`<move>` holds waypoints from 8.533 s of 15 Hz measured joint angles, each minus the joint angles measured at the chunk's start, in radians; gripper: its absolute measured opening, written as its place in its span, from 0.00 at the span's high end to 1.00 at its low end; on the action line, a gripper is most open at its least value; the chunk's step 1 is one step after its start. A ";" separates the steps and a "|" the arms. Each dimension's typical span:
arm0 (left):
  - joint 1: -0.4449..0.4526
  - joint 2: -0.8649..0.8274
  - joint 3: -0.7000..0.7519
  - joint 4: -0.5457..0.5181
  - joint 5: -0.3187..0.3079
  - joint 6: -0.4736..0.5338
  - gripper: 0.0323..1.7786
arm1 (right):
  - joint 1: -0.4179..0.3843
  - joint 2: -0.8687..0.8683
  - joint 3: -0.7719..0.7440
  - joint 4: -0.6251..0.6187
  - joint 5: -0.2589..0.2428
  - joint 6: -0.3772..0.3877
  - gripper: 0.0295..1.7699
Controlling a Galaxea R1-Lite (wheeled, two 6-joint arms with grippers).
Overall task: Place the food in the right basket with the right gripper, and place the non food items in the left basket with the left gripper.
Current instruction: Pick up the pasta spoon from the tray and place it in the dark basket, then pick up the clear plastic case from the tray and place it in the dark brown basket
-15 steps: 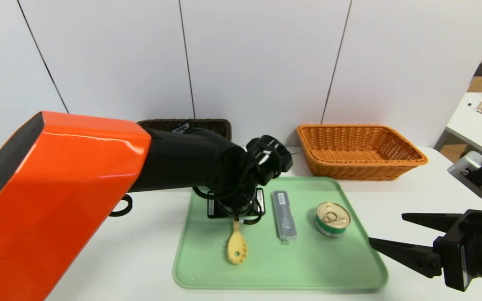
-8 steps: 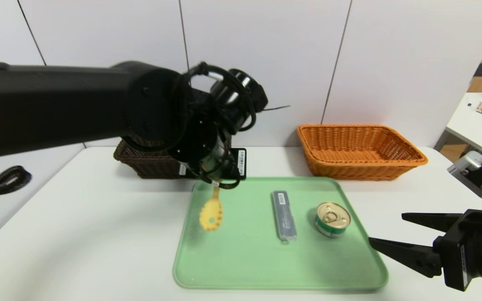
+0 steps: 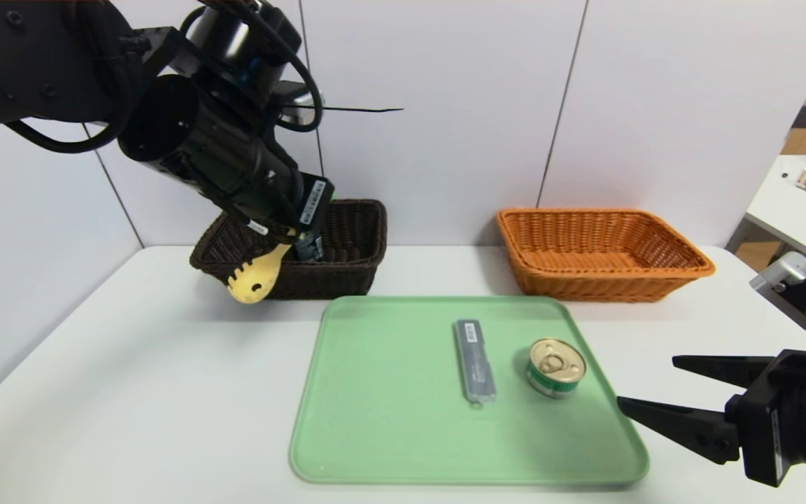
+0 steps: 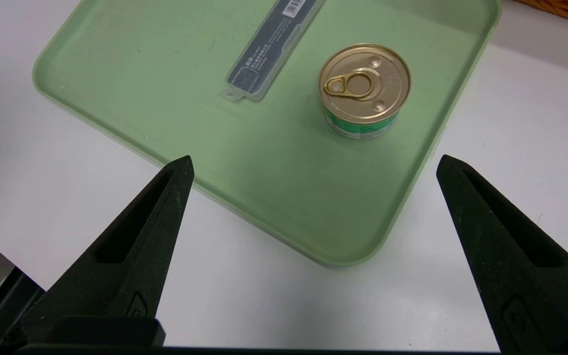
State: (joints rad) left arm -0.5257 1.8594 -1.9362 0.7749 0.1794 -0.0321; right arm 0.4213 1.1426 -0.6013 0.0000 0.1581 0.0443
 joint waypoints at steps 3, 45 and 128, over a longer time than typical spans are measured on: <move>0.100 -0.001 0.000 -0.027 -0.154 0.231 0.94 | 0.000 0.000 0.000 0.000 0.000 0.000 0.04; -0.170 0.068 0.086 -0.150 -0.116 0.027 0.12 | -0.028 0.016 0.019 -0.031 -0.005 -0.001 0.04; 0.392 0.073 0.002 -0.144 -0.312 0.567 0.70 | -0.039 -0.021 0.045 -0.042 0.000 -0.003 0.04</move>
State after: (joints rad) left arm -0.1340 1.9323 -1.9338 0.6311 -0.1328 0.5345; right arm 0.3819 1.1213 -0.5560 -0.0423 0.1577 0.0417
